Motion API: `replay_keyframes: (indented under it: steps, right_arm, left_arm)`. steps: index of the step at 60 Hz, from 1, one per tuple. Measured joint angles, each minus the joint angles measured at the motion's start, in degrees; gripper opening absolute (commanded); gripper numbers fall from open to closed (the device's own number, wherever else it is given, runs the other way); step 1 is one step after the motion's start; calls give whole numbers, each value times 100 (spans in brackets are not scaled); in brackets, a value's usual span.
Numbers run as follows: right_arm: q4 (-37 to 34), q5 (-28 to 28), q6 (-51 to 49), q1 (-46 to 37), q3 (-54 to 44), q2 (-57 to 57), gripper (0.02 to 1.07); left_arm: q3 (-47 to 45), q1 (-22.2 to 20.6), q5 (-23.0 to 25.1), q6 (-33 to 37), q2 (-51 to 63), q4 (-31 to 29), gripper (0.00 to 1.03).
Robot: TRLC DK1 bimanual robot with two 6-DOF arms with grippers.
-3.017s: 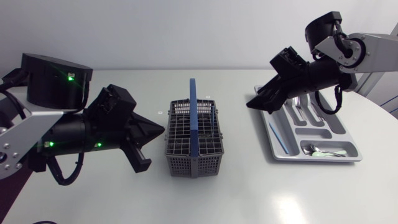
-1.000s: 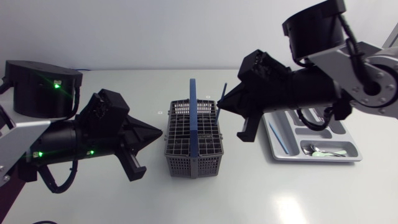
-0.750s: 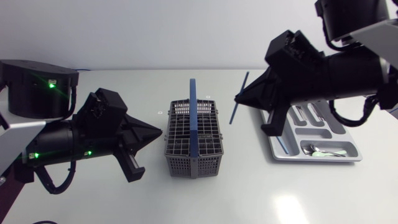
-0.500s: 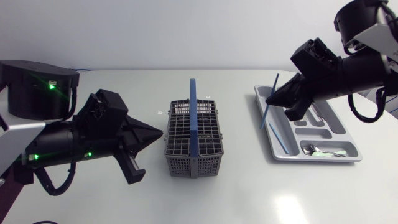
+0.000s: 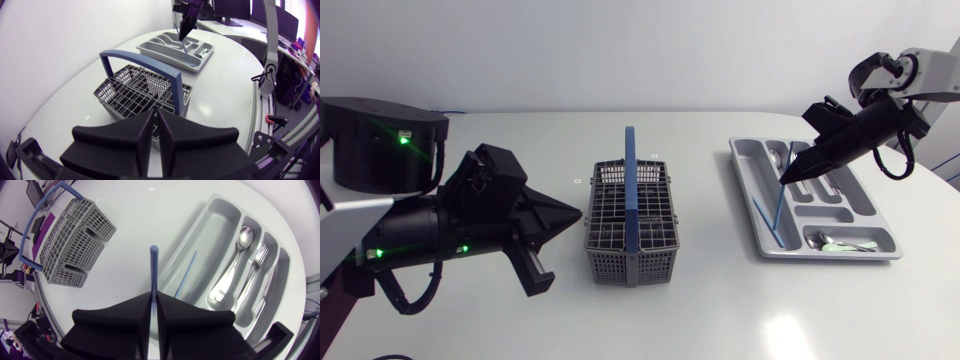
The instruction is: Unload the cutlery basket into the drawer organizer.
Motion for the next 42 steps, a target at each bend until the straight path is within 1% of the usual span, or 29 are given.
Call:
replay_keyframes:
  steps: [9,24,38,41,42]
  right_arm:
    - [-302,-24,24,-70,463,608,8]
    - [-629,-302,278,-92,1333,1685,8]
    - [-660,-319,570,-129,2133,2505,8]
    - [-660,-319,645,-142,2251,2651,9]
    - [-660,-321,649,-144,2277,2688,12]
  left_arm:
    - [0,0,0,0,0,0,10]
    - [0,0,0,0,0,0,10]
    - [-7,0,-2,0,0,-2,10]
    - [-11,0,-2,0,0,-2,10]
    - [-11,0,-2,0,0,-7,10]
